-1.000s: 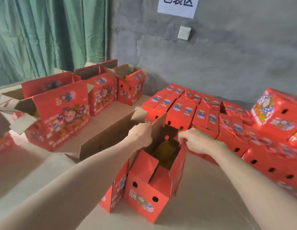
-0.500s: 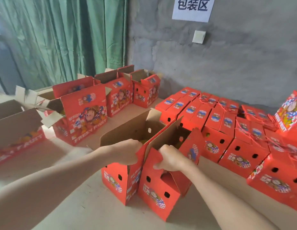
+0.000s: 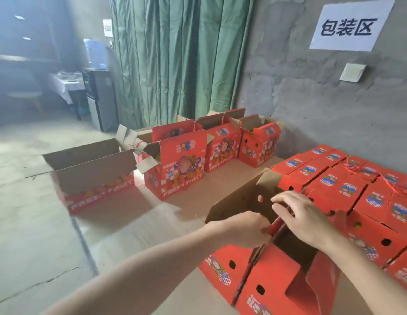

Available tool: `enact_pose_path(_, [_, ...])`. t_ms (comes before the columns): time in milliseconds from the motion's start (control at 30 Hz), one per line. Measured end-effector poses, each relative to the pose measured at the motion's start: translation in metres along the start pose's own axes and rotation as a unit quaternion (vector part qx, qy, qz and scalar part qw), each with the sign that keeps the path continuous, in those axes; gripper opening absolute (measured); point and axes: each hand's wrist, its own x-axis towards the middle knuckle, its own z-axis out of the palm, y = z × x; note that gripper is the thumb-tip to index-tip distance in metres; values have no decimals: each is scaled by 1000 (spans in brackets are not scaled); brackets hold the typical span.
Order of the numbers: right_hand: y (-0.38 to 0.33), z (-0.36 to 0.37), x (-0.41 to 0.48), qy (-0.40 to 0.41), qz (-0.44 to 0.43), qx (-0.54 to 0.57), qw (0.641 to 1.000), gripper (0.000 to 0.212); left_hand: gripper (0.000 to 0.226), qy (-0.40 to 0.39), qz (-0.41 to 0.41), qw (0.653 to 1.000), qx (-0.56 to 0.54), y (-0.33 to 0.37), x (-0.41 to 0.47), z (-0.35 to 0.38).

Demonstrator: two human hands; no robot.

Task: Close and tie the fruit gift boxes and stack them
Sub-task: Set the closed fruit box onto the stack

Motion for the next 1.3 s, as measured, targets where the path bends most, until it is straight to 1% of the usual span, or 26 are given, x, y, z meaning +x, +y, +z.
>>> enact_pose_path(67, [-16,26,7,-133,8,-96,986,36,30,27,6,998,48,5,-6,14])
enact_pose_path(133, [-19,33,20,-172,30,-169,970,43,35,48,21,997,52,2,-11,18])
enact_pose_path(167, [-20,32,27,-190,38,-197,961,43,36,53,32,998,25,-3,-15,15])
enact_pose_path(200, [-22,29,34,-220,45,-216,950,42,33,60,53,997,0,-9,-19,13])
enact_pose_path(267, [-27,26,53,-277,69,-231,930,43,22,96,95,991,-15,-27,-24,4])
enact_pose_path(333, [-31,26,77,-285,84,-246,923,45,16,148,117,981,-35,-56,-30,-10])
enact_pose_path(400, [-38,25,104,-246,80,-254,932,47,15,237,114,960,-97,-101,-39,-37])
enact_pose_path(467, [-52,29,132,-193,69,-229,952,40,13,358,45,924,-124,-165,-50,-75])
enact_pose_path(533, [-75,41,160,-175,46,-200,963,31,14,465,-93,874,-103,-240,-66,-118])
enact_pose_path(567, [-88,51,175,-183,35,-194,963,27,15,495,-171,846,-97,-279,-73,-137])
enact_pose_path(600, [-102,62,190,-195,28,-192,961,23,16,506,-243,823,-84,-316,-80,-156])
enact_pose_path(633, [-114,75,206,-203,20,-194,960,20,20,499,-306,808,-65,-348,-84,-171])
enact_pose_path(667, [-126,89,223,-205,10,-194,959,18,26,480,-354,802,-44,-377,-88,-182])
enact_pose_path(700, [-137,103,240,-201,-1,-188,961,17,35,449,-389,804,-18,-403,-89,-189])
enact_pose_path(767, [-156,129,275,-183,-17,-174,968,36,53,344,-453,821,52,-446,-92,-192])
enact_pose_path(800, [-163,140,292,-165,-26,-170,971,48,54,282,-477,829,74,-463,-94,-189])
enact_pose_path(867, [-173,155,329,-117,-45,-181,975,67,33,191,-490,845,98,-489,-99,-175])
enact_pose_path(900, [-176,159,348,-100,-56,-199,973,73,22,172,-481,851,121,-500,-101,-168])
enact_pose_path(933, [-176,163,367,-88,-67,-219,969,75,15,170,-470,854,148,-508,-102,-164])
enact_pose_path(1000, [-173,171,400,-103,-78,-260,957,66,13,186,-453,854,174,-516,-102,-162])
enact_pose_path(1067, [-167,180,418,-161,-72,-299,938,48,13,198,-444,857,169,-518,-101,-162])
enact_pose_path(1100, [-165,184,421,-177,-74,-305,933,38,12,197,-441,859,168,-518,-100,-162])
enact_pose_path(1167, [-158,186,423,-170,-100,-311,930,18,9,184,-432,867,167,-517,-101,-164])
enact_pose_path(1200, [-155,184,421,-169,-116,-313,927,21,8,173,-424,874,164,-514,-101,-164])
enact_pose_path(1233, [-151,181,418,-183,-124,-312,924,27,8,164,-417,880,159,-511,-101,-164])
enact_pose_path(1300, [-142,173,405,-218,-127,-303,919,31,8,159,-407,886,155,-499,-99,-161])
